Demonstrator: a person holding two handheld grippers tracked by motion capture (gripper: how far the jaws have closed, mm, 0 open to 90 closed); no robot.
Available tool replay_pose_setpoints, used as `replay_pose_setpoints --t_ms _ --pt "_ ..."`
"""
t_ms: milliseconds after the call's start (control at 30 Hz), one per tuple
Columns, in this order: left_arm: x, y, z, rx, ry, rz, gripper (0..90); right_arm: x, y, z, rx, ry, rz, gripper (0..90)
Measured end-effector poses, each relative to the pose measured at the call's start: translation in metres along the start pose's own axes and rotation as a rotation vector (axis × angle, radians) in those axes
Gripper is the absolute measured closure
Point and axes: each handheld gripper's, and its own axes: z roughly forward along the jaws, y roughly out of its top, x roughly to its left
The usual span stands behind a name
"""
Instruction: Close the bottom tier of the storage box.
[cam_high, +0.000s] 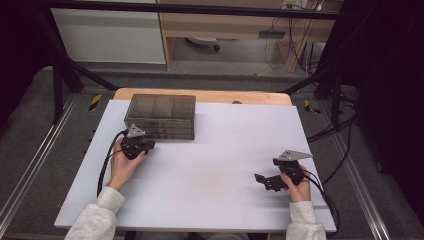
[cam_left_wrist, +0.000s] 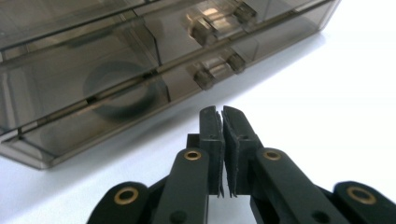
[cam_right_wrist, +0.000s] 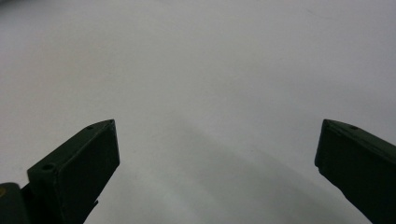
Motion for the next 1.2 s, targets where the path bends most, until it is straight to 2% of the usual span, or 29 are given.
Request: replay_pose_setpoints --t_ms 167,333,533,700,800,967,1200 --pt "-0.006 -0.005 -0.009 -0.012 -0.021 0.010 81.3 0.000 0.000 0.001 0.003 -0.001 -0.001 0.4" --pt "-0.012 -0.009 -0.018 -0.022 -0.034 0.016 73.3 0.001 -0.001 0.001 0.005 -0.001 0.000 0.4" --pt "-0.018 -0.015 -0.026 -0.015 -0.032 0.025 61.5 0.001 -0.001 0.001 0.003 -0.001 -0.002 0.4" --pt "-0.020 -0.020 -0.033 -0.028 -0.034 0.020 55.4 0.001 -0.001 0.001 0.003 -0.001 0.001 0.4" --pt "-0.022 -0.022 -0.036 -0.037 -0.026 0.013 45.3 0.001 -0.001 0.001 0.003 -0.001 0.001 0.4" --pt "-0.023 -0.027 -0.042 -0.035 -0.036 0.004 33.3 0.001 -0.001 0.001 0.003 -0.002 0.002 0.4" --pt "-0.024 -0.035 -0.051 -0.037 -0.058 0.005 20.0 0.002 -0.001 0.001 0.009 -0.001 0.008 0.4"
